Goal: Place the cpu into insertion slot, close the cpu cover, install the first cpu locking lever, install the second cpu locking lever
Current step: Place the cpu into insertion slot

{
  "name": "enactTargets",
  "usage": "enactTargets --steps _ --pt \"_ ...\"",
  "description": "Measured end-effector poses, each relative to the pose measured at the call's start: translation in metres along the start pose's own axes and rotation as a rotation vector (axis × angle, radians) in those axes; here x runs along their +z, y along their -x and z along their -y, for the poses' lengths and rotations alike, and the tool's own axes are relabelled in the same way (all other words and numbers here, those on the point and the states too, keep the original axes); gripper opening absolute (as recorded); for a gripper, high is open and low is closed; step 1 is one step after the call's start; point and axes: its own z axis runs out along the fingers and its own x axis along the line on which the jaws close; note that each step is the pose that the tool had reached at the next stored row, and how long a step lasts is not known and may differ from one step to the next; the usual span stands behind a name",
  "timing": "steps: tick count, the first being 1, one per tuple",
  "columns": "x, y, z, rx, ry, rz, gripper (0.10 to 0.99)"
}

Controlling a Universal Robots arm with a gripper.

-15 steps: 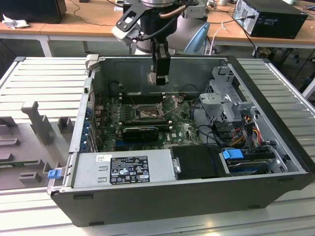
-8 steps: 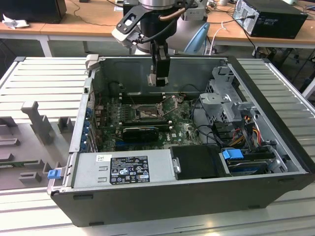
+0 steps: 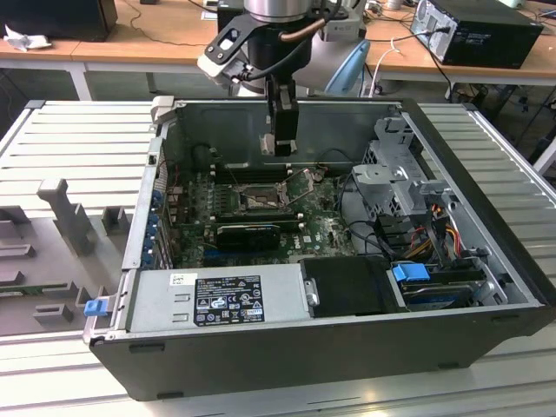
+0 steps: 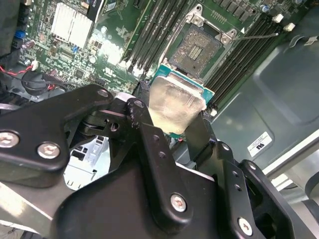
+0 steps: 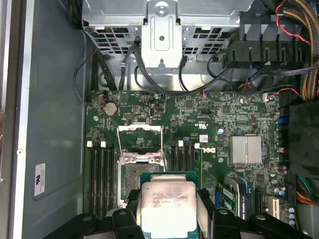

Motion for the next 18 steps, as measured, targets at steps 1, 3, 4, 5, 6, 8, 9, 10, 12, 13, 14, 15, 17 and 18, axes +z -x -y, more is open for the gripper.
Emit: enactTargets --steps 1,3,4,5,6,8,9,10,12,13,14,15,17,18 --pt "0.0021 0.0000 0.0002 0.000 0.000 0.0000 0.529" --pt "0.0066 0.0001 0.0006 -0.002 0.000 0.0001 0.529" --pt "0.0103 0.0001 0.0010 -0.009 0.000 -0.0007 0.529" --pt "0.0125 0.0001 0.0012 -0.015 0.000 -0.0012 0.529" --pt "0.0144 0.0001 0.0014 -0.020 0.000 -0.0016 0.529" --pt "0.0191 0.0001 0.0023 -0.030 0.000 -0.0025 0.529" --pt "0.0210 0.0002 0.0027 -0.034 0.000 -0.0028 0.529" --pt "0.0240 0.0002 0.0036 -0.038 -0.001 -0.0032 0.529" --pt "0.0309 0.0002 0.0076 -0.040 0.000 -0.0034 0.529" --pt "0.0326 0.0002 0.0078 -0.040 0.000 -0.0034 0.529" --pt "0.0340 0.0002 0.0079 -0.040 0.001 -0.0035 0.529" --pt "0.0364 0.0003 0.0084 -0.040 0.001 -0.0034 0.529" --pt "0.0403 0.0003 0.0103 -0.040 0.001 -0.0033 0.529" --pt "0.0421 0.0003 0.0114 -0.040 0.001 -0.0034 0.529"
